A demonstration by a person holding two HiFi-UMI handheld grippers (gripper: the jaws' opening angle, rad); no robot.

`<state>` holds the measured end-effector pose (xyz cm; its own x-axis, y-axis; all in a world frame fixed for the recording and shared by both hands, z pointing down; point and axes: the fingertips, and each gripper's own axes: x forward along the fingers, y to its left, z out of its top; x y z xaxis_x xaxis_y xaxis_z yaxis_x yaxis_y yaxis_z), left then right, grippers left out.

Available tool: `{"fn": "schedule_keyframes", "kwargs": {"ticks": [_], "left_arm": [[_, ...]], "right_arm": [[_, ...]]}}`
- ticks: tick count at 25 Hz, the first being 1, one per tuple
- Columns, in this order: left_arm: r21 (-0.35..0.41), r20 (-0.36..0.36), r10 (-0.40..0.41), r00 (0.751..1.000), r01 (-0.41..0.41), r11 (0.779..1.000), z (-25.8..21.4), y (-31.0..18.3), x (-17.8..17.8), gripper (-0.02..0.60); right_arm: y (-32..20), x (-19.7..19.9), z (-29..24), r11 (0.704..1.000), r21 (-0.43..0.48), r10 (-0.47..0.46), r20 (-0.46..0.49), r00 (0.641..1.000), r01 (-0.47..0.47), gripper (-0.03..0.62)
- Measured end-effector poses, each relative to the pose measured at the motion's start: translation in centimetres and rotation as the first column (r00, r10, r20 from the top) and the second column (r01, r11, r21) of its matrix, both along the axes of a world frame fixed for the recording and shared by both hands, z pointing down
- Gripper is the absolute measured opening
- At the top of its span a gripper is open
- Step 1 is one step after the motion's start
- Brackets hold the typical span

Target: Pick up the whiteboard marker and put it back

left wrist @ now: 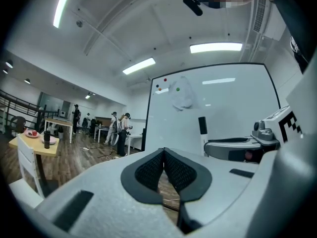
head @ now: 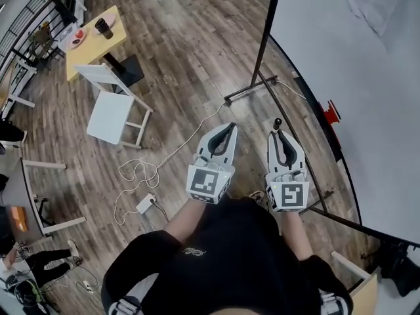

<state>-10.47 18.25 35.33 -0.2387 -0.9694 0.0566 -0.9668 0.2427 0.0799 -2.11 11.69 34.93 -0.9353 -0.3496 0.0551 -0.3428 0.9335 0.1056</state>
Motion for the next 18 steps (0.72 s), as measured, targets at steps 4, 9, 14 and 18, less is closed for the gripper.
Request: {"fn": "schedule_keyframes", "kwargs": {"ticks": [4, 9, 14, 18], "left_arm": [[0.001, -0.007, 0.011, 1.0, -0.011, 1.0, 0.7, 1.7, -1.9, 0.006], [-0.004, -0.019, 0.058, 0.998, -0.059, 0.998, 1.5, 1.7, -3.2, 0.006], [-0.013, -0.028, 0.142, 0.989, -0.143, 0.99, 2.6, -1.8, -2.8, 0.006], [-0.026, -0.03, 0.202, 0.979, -0.203, 0.979, 3.4, -6.3, -2.6, 0.006]], "right_arm": [[1.5, -2.3, 0.5, 1.0, -0.01, 0.008, 0.002, 1.0, -0.008, 0.054], [1.4, -3.2, 0.2, 0.998, -0.008, 0.058, 0.015, 0.998, -0.058, 0.054], [-1.5, -2.4, 1.3, 0.99, -0.009, 0.14, -0.025, 0.99, -0.14, 0.054], [-5.4, -2.2, 2.4, 0.981, -0.014, 0.191, -0.051, 0.98, -0.192, 0.054]]}}
